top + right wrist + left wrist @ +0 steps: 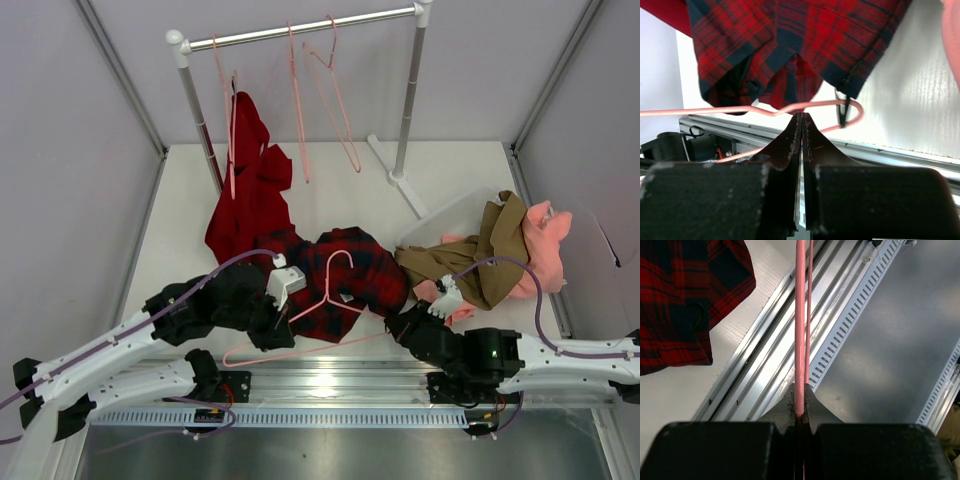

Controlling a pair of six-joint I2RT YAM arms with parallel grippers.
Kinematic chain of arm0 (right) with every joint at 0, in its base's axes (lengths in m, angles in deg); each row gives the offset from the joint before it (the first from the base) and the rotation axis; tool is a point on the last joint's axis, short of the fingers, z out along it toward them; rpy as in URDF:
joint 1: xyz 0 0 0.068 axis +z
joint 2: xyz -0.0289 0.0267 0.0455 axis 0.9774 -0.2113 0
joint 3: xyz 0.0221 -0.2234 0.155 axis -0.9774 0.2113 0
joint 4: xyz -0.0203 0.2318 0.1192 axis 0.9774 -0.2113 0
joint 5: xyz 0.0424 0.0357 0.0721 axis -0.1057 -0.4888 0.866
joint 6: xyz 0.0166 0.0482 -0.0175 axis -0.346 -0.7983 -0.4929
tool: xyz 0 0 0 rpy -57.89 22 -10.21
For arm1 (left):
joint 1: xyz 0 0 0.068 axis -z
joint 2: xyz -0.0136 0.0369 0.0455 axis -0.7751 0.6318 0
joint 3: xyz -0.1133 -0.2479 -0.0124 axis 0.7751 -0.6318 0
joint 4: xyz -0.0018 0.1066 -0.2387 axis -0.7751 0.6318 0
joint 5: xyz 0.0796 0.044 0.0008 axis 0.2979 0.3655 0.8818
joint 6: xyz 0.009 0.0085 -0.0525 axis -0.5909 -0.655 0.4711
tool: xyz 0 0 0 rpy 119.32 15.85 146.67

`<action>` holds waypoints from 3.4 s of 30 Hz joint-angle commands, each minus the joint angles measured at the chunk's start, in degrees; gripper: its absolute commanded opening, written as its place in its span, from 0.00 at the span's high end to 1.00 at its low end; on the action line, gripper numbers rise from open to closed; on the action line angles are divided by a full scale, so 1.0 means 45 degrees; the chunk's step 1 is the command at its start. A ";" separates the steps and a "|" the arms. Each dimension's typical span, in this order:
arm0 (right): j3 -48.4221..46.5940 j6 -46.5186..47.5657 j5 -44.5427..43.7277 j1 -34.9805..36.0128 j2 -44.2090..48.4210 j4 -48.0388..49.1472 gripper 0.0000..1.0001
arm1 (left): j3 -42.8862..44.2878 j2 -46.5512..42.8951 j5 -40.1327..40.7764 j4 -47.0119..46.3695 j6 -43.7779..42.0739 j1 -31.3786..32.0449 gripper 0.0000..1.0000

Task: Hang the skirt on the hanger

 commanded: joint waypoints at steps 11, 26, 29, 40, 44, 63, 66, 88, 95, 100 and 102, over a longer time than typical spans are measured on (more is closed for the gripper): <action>-0.1169 0.0171 -0.0851 0.0223 0.0001 -0.1066 1.00 | 0.0142 0.0737 -0.0263 -0.1620 -0.0266 0.0599 1.00; -0.1620 -0.0480 -0.0951 0.0282 0.0158 -0.4665 0.84 | 0.0375 0.0819 0.0913 -0.1016 0.0573 0.0853 1.00; -0.1172 0.0672 -0.0599 0.0301 0.0099 -0.3456 0.77 | 0.0492 0.0175 0.0482 -0.0372 0.0360 0.0892 1.00; -0.0546 0.1323 -0.0755 0.0301 -0.0895 -0.0973 0.65 | 0.1800 -0.0335 0.2257 0.2970 0.0007 0.0892 1.00; -0.0136 0.1088 -0.0638 0.0282 -0.1306 -0.0289 0.64 | 0.2035 -0.0432 0.2609 0.2932 0.0007 0.0892 1.00; 0.1115 0.1069 -0.0382 -0.0714 -0.1424 0.1997 0.69 | 0.2387 -0.0413 0.1770 0.2189 -0.0091 0.0911 1.00; 0.1154 0.1107 -0.0636 -0.0714 -0.1366 0.2036 0.73 | 0.2387 -0.0393 0.1595 0.2071 -0.0091 0.0892 1.00; 0.1369 0.1127 -0.0950 -0.0890 -0.1093 0.2369 1.00 | 0.1782 -0.0120 0.1476 0.1407 -0.0012 0.0892 1.00; 0.1232 0.1049 -0.0833 -0.0851 -0.0859 0.1861 1.00 | 0.1742 0.0173 0.1808 0.1466 -0.0071 0.0911 1.00; 0.1291 0.0990 -0.0716 -0.0812 -0.0780 0.1743 1.00 | 0.1742 0.0232 0.1887 0.1447 -0.0110 0.0892 1.00; 0.1388 0.1048 -0.0657 -0.0812 -0.0819 0.1918 1.00 | 0.1742 0.0270 0.1867 0.1427 -0.0130 0.0892 1.00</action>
